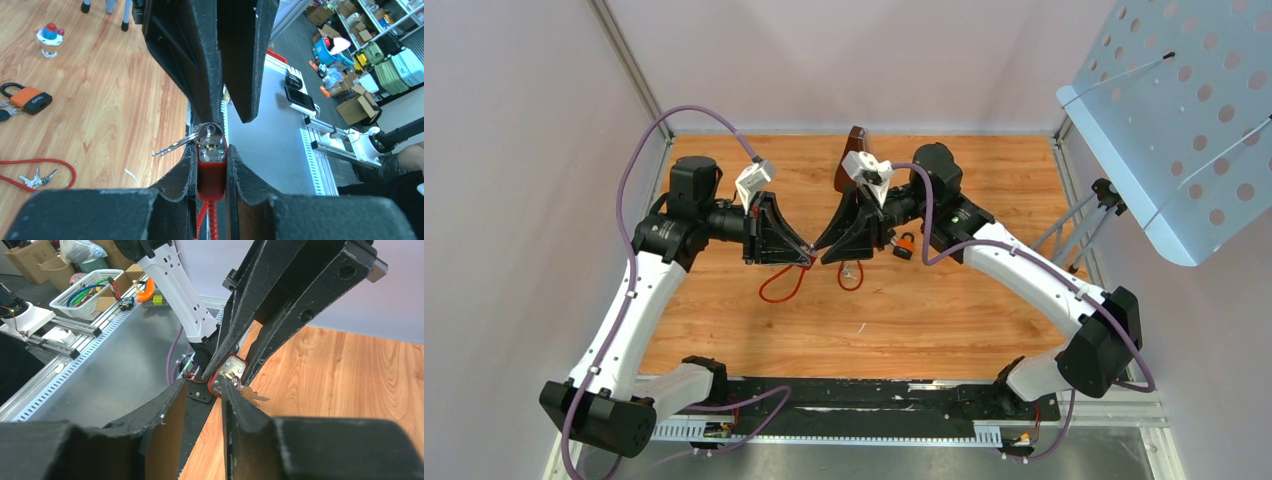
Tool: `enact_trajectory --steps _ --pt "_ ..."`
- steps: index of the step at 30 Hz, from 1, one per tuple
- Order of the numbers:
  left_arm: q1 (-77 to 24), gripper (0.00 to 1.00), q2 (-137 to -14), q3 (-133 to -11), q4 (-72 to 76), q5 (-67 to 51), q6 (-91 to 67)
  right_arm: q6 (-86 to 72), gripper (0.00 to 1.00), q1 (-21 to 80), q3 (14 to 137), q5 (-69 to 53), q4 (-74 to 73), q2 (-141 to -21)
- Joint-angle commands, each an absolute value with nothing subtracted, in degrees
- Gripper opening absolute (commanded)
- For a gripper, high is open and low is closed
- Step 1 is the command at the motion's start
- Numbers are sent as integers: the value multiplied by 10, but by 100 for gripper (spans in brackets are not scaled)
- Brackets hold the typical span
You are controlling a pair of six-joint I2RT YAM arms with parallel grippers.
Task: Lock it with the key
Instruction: Lock the lock.
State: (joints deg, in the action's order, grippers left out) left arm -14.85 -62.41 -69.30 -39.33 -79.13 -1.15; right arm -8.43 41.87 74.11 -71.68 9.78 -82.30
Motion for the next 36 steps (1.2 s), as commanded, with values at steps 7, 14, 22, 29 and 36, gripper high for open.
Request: enact_trajectory --steps 7,14,22,29,36 --pt "-149 0 -607 -681 -347 -833 -43 -84 47 420 775 -719 171 -842" --pt "-149 0 -608 -674 -335 -829 -51 -102 25 419 762 -709 213 -830" --pt "-149 0 -609 -674 -334 -828 -53 -111 29 420 755 -719 232 -837" --pt "-149 0 -605 -670 -330 -839 -58 -94 39 420 781 -750 210 -875" --pt "-149 0 -603 -659 -296 -853 -89 -89 21 420 789 -750 201 -888"
